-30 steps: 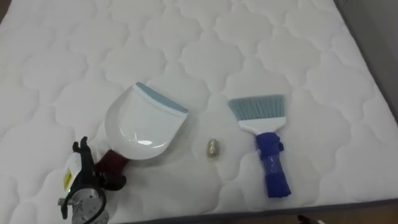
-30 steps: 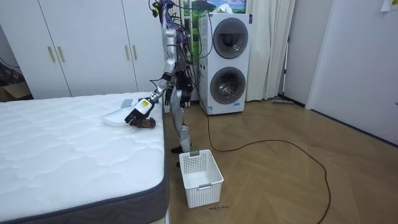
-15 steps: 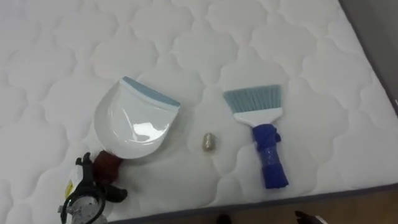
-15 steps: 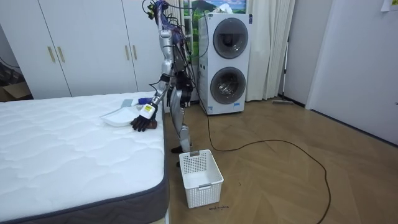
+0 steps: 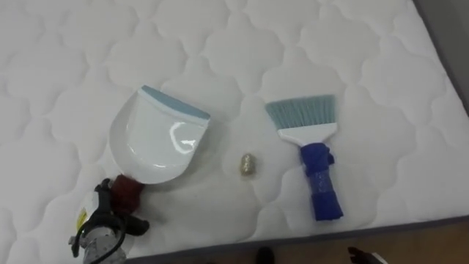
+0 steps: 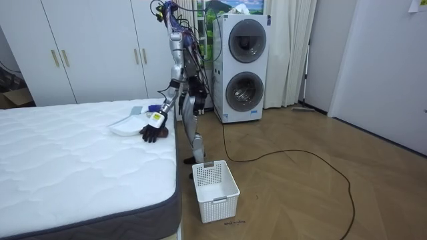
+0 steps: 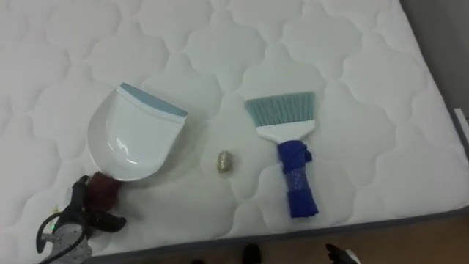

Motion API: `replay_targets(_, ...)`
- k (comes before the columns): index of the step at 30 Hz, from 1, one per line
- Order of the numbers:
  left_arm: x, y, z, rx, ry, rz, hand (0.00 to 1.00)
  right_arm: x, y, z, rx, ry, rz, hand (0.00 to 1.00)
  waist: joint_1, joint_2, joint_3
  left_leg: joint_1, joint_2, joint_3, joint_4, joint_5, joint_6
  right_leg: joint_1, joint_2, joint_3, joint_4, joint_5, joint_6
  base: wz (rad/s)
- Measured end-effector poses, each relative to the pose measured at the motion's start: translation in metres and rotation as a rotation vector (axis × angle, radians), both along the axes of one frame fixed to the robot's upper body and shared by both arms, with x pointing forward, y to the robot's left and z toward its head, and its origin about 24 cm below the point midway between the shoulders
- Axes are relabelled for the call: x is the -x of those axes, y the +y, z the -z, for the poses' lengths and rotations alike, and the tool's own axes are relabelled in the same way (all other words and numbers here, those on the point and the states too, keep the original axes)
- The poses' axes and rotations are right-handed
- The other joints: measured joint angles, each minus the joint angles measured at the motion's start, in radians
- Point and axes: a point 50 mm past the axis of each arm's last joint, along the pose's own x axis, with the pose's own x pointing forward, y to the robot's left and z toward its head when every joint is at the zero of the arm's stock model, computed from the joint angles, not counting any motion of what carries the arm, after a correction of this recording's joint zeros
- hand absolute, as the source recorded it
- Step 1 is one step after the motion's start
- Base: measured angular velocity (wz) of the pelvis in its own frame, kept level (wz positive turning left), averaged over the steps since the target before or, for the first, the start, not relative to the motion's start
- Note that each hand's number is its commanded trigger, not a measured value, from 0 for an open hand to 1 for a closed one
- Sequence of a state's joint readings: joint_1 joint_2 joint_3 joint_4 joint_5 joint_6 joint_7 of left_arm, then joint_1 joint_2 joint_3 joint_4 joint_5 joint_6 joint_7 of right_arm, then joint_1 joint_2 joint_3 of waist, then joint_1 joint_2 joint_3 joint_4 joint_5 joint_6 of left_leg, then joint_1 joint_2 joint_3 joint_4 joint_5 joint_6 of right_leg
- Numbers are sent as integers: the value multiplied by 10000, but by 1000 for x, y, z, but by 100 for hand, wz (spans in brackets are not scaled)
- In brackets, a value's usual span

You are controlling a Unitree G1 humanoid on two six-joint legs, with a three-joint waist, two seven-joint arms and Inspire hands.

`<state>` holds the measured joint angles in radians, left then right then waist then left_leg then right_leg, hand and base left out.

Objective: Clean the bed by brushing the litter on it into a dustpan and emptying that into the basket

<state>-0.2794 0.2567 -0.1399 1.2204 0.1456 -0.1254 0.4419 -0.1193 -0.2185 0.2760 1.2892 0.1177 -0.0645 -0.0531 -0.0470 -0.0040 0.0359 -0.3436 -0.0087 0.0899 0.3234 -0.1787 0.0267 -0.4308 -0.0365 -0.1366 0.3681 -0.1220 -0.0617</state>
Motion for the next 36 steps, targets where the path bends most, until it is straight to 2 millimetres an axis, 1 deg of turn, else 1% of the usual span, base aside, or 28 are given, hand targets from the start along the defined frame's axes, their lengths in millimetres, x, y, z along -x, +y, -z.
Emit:
replay_targets(3, -5, 8, -6, -81, -136, -223, 100, -3, -1, -1, 51, -109, -114, 0, -33, 3, 3, -146, -43, 1, 82, -4, 9, -225, -97, 13, 281, -73, 14, 1)
replay_targets(6, -4, 6, -4, -40, -93, -208, 100, -3, -1, -2, 77, -124, -190, 0, -37, 11, 14, -183, -38, 54, 149, -39, 66, -254, -122, 10, 287, -94, 31, 0)
replay_targets(10, -1, -7, 3, 290, 221, 103, 100, -5, 0, -3, 116, -247, -195, 0, -44, -5, 30, -310, -39, 67, 235, -75, 118, -382, -162, -8, 405, -106, 54, 0)
replay_targets(12, -1, -9, 4, 345, 258, 115, 100, -8, 1, -4, 110, -396, -198, 0, -34, -45, 61, -388, -43, 117, 289, -91, 136, -503, -182, -4, 518, -121, 68, -2)
replay_targets(17, -4, -10, 2, 381, 169, 180, 100, -11, 1, -5, 41, -649, 289, 0, -48, -36, 65, -544, -44, 126, 404, -112, 163, -625, -199, 36, 566, -132, 82, 0)
replay_targets(21, -5, -10, 2, 363, 168, 190, 100, -17, 2, -8, -404, -1149, 1311, 0, -47, -37, 65, -548, -43, 168, 418, -133, 190, -620, -193, 82, 488, -128, 96, -3)
replay_targets(26, -5, -10, 1, 275, 169, 289, 100, -19, 0, -9, -901, -1576, 2830, 0, -44, -23, 57, -577, -28, 182, 514, -190, 203, -613, -195, 57, 563, -126, 102, 0)
replay_targets(29, -7, -9, -1, -82, 160, 595, 100, -23, -5, -13, -1053, -2063, 4019, 0, -60, -20, 55, -558, -52, 197, 501, -190, 208, -638, -226, 74, 644, -140, 122, 0)
replay_targets(30, -8, -6, -2, -261, 127, 729, 100, -24, -8, -14, -1123, -2272, 4669, 0, -78, -19, 54, -553, -52, 211, 511, -190, 208, -638, -227, 76, 658, -141, 123, 0)
replay_targets(31, -9, -5, -4, -428, 78, 848, 100, -28, -12, -17, -1230, -2585, 5331, 0, -64, -17, 49, -542, -52, 223, 520, -190, 208, -637, -221, 107, 665, -141, 123, -4)
replay_targets(32, -10, -4, -5, -518, 51, 912, 100, -30, -13, -18, -1248, -2694, 5610, 0, -60, -18, 47, -526, -53, 239, 521, -190, 209, -635, -217, 130, 675, -141, 123, -9)
replay_targets(34, -7, -4, -5, -751, -38, 1030, 100, -29, -19, -20, -1240, -2906, 6521, 0, -44, -1, 35, -460, -44, 368, 521, -191, 210, -623, -197, 250, 684, -141, 124, -14)
replay_targets(36, -4, -4, -4, -961, -50, 1207, 100, -32, -22, -24, -1336, -3324, 7051, 0, -63, 33, 12, -467, -42, 385, 520, -191, 211, -625, -197, 263, 677, -141, 124, -6)
